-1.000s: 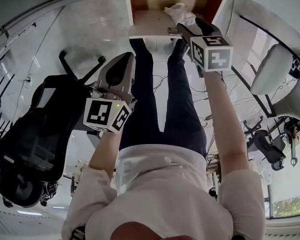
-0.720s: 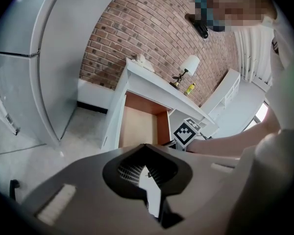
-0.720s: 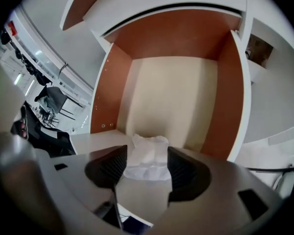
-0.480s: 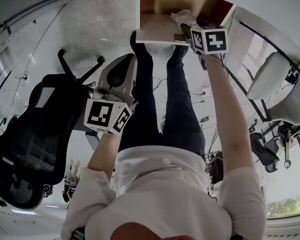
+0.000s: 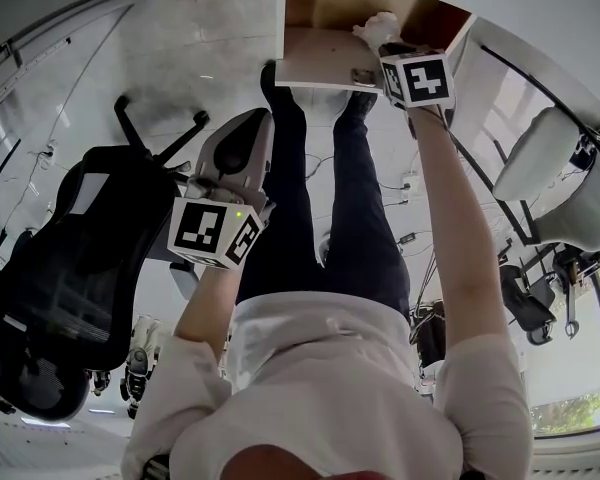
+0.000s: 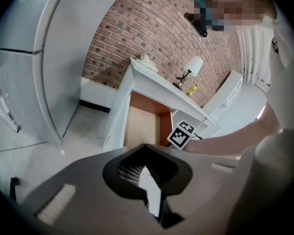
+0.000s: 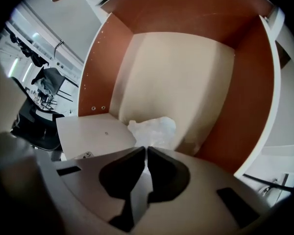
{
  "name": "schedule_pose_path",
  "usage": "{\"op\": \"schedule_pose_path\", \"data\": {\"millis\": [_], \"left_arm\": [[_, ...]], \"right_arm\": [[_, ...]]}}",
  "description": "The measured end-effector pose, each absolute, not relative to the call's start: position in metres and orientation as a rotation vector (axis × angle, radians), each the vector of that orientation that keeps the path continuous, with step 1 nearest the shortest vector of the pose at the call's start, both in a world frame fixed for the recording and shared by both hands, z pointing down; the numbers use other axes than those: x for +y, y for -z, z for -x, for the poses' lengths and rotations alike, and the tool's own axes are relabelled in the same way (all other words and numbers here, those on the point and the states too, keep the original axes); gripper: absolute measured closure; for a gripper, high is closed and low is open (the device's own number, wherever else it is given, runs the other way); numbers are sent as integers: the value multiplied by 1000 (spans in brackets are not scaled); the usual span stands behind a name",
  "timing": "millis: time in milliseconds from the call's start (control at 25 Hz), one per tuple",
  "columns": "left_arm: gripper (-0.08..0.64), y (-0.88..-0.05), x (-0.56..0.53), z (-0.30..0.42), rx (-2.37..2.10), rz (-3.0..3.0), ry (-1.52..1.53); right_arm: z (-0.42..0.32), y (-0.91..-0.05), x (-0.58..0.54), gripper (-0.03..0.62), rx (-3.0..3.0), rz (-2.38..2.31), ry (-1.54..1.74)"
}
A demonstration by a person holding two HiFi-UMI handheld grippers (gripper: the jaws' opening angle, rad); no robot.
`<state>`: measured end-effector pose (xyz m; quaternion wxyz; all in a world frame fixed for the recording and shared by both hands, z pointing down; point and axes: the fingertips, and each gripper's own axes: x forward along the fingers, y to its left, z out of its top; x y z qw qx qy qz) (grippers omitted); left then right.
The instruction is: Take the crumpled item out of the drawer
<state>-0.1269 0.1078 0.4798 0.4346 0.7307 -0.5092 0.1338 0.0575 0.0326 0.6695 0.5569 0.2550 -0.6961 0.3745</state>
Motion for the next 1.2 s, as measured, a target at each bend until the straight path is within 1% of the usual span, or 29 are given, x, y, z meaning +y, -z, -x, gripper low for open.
{"op": "schedule_pose_path", "data": {"millis": [80, 280, 480, 840, 1200], "left_arm": [[551, -480, 108, 127, -1269, -1815, -338], [551, -479, 107, 127, -1268, -1828, -334], [551, -474, 106, 124, -1294, -1834, -334], [551, -462, 105, 105, -1282, -1881, -333], [551, -412, 94, 90, -1306, -1978, -307]], "right_arm": [[-58, -668, 32, 577, -1648, -610, -886], [-58, -663, 29, 580, -1667, -644, -899], [-58, -637, 20, 580, -1745, -735, -909], [-59, -545, 25, 580, -1943, -883, -933], [-56, -438, 44, 580, -2129, -1041, -859]]}}
